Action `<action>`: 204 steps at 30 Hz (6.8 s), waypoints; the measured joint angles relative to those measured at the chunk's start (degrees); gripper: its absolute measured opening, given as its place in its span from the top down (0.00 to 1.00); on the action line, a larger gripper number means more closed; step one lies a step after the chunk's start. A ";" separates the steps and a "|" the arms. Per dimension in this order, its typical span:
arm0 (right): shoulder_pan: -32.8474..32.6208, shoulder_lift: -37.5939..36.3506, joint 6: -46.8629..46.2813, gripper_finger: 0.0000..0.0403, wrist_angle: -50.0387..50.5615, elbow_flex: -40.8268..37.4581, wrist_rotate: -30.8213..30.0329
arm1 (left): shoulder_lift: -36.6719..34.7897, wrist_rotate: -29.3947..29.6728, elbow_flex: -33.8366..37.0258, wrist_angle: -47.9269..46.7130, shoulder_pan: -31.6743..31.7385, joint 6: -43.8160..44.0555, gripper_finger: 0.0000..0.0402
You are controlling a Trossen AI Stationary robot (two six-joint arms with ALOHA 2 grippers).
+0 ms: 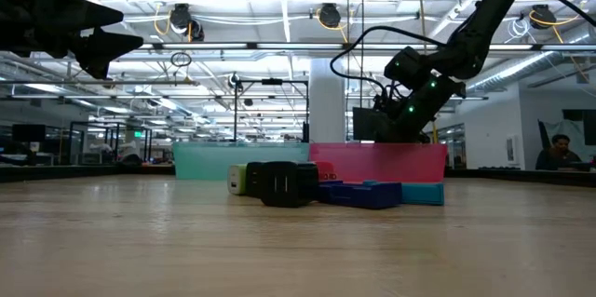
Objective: Sort charging adapters and watches
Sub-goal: Put the light blue charging adapter in the red bin, then put the blue watch in the blue bin
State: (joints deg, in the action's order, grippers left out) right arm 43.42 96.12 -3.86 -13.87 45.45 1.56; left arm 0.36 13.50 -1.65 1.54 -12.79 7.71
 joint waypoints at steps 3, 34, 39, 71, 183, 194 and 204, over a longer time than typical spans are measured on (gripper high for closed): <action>0.00 0.00 0.02 0.52 -0.02 0.00 0.02 | 0.00 0.00 0.00 0.00 0.00 -0.01 0.37; -13.14 -21.59 3.18 0.52 2.59 -0.07 2.89 | 0.00 -0.02 0.00 0.01 0.00 -0.01 0.37; -18.87 -25.30 3.02 0.53 3.95 -0.07 9.50 | 0.00 -0.02 0.00 0.00 0.00 0.00 0.37; -46.93 -36.18 -0.24 0.55 20.96 -0.13 12.19 | 0.00 0.00 0.00 0.00 0.01 -0.01 0.37; -65.53 -34.60 -12.94 0.61 20.24 -12.57 -42.26 | 0.00 -0.01 -0.01 4.91 0.01 0.29 0.37; -59.41 -36.41 10.50 0.61 0.72 -17.79 -39.91 | 0.64 16.29 -0.02 8.85 0.03 14.51 0.37; -54.48 -30.14 29.09 0.60 -11.17 -18.21 -31.87 | 21.02 14.88 -0.20 27.62 0.02 22.53 0.37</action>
State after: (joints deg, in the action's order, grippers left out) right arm -11.06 65.98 25.23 -25.04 27.24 -30.31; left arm 21.38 28.38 -1.85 29.16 -12.78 30.24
